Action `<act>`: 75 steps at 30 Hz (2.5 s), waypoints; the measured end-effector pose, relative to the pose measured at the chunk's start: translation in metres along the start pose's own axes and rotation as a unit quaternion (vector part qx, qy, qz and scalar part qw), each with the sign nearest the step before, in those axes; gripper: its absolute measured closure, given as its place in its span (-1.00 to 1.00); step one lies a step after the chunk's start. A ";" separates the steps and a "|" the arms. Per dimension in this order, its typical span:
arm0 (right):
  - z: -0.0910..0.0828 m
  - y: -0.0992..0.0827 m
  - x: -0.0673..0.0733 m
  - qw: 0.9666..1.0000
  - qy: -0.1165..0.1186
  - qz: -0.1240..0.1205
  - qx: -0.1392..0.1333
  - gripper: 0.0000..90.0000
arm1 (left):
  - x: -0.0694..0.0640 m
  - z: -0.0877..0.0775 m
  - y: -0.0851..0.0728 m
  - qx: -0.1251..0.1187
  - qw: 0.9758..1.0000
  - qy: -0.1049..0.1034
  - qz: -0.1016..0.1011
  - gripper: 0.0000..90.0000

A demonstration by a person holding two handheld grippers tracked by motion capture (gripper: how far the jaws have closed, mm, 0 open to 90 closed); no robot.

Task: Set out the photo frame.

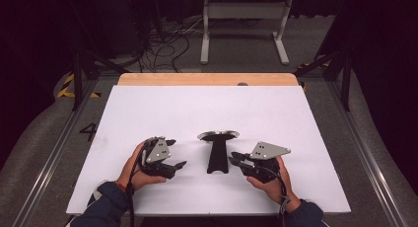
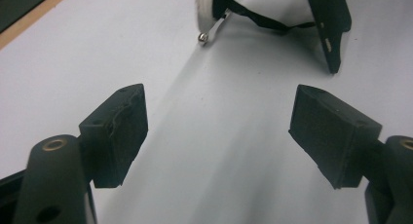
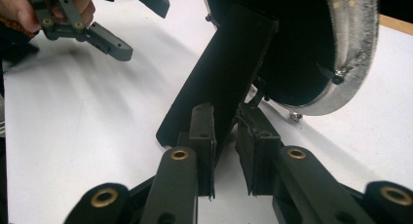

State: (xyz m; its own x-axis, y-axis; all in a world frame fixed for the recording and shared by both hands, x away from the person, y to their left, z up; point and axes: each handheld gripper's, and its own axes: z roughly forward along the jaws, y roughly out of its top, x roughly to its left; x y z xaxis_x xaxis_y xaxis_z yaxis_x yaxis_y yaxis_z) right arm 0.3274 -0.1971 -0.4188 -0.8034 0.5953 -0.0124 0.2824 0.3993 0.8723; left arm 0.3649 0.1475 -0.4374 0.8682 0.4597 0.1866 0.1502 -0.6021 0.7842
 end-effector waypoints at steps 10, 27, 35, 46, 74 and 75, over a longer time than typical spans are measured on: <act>0.001 -0.005 0.009 1.000 -0.010 0.002 0.003 0.82 | -0.004 0.009 0.011 0.000 1.000 0.001 0.004 -0.48; 0.031 0.007 0.042 0.998 -0.062 0.027 -0.013 1.00 | 0.012 0.043 0.042 -0.036 0.999 -0.005 -0.028 -0.21; 0.049 0.008 0.057 0.998 -0.067 0.010 0.000 1.00 | 0.013 0.061 0.045 -0.034 0.999 -0.019 -0.023 0.06; 0.074 0.003 0.072 0.996 -0.088 -0.009 0.022 1.00 | 0.012 0.077 0.049 -0.027 0.999 -0.036 -0.018 0.41; 0.067 -0.003 0.064 0.993 -0.101 0.011 0.052 1.00 | 0.003 0.068 0.048 -0.015 1.000 -0.021 -0.004 0.69; 0.066 -0.003 0.064 0.993 -0.102 0.010 0.051 1.00 | 0.004 0.065 0.049 -0.024 0.999 -0.024 -0.011 0.67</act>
State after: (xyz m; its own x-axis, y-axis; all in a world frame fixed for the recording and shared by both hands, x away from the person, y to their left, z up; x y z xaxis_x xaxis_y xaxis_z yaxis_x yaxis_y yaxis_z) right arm 0.3100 -0.1140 -0.4548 -0.6774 0.7285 -0.1027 0.3575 0.4479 0.8195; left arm 0.4065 0.0773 -0.4373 0.8867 0.4402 0.1412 0.1476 -0.5590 0.8159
